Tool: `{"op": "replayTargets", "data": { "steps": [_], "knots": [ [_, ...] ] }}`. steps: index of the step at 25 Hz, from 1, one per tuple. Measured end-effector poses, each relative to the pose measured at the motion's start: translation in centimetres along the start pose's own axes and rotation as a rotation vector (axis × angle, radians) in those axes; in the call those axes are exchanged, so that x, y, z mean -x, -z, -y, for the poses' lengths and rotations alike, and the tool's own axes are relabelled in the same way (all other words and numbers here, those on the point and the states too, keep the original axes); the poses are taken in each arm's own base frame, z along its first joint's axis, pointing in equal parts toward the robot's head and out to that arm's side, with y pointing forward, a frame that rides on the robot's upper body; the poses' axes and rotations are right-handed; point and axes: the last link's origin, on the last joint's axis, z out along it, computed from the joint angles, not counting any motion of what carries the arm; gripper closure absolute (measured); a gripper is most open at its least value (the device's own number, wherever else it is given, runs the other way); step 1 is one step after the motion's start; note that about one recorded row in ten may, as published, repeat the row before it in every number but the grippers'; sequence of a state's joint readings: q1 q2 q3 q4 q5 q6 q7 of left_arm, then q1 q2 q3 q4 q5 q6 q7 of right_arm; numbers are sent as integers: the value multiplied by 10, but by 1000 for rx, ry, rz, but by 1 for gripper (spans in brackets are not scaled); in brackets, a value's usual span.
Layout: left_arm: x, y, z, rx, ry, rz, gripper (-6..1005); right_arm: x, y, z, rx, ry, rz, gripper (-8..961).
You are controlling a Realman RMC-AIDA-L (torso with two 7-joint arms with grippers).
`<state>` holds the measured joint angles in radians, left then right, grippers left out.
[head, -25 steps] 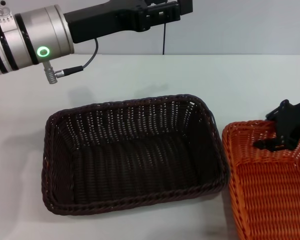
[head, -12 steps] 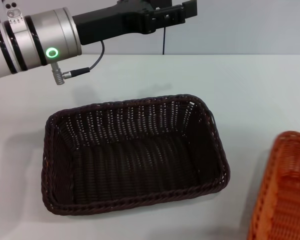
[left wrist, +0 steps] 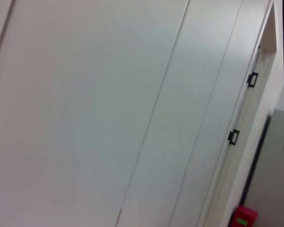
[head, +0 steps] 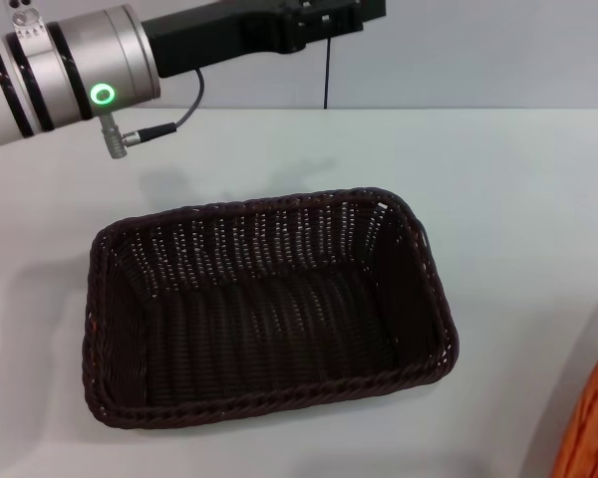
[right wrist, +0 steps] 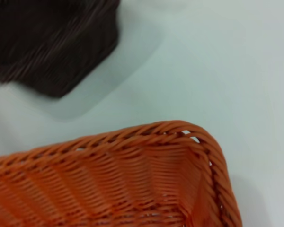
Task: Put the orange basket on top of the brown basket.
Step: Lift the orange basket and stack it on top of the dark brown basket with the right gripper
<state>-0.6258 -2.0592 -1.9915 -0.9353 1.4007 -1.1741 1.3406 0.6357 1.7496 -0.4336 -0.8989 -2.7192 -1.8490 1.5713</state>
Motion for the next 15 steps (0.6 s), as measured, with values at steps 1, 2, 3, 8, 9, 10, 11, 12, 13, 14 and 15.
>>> {"op": "replayTargets", "data": {
  "steps": [1,2,3,8,9,10,11,12,13,14,15],
  "knots": [
    [-2,1,1,-6,-5,-8,137,-8,15,3,-38,-33,80,816],
    [-2,2,2,-9,-8,-10,137,-8,15,3,-38,-33,80,816],
    [-3,2,3,-12,-11,-13,137,-11,21,3,-49,-45,120,816],
    [-8,7,8,-39,-21,-40,137,-26,56,-2,-126,-98,371,819],
    [-9,9,9,-46,-23,-46,137,-34,67,-8,-146,-118,480,820],
    [-9,10,10,-50,-24,-49,137,-42,75,-13,-165,-132,567,820],
    [-9,10,10,-50,-24,-49,137,-42,75,-13,-165,-132,567,819],
    [-9,11,11,-54,-24,-51,137,-45,77,-15,-171,-139,603,819],
    [-10,11,12,-57,-25,-52,137,-49,81,-19,-177,-157,704,819],
    [-10,11,12,-57,-25,-52,137,-49,81,-19,-177,-157,704,819],
    [-10,11,12,-57,-26,-53,137,-50,82,-21,-178,-177,774,818]
  ]
}}
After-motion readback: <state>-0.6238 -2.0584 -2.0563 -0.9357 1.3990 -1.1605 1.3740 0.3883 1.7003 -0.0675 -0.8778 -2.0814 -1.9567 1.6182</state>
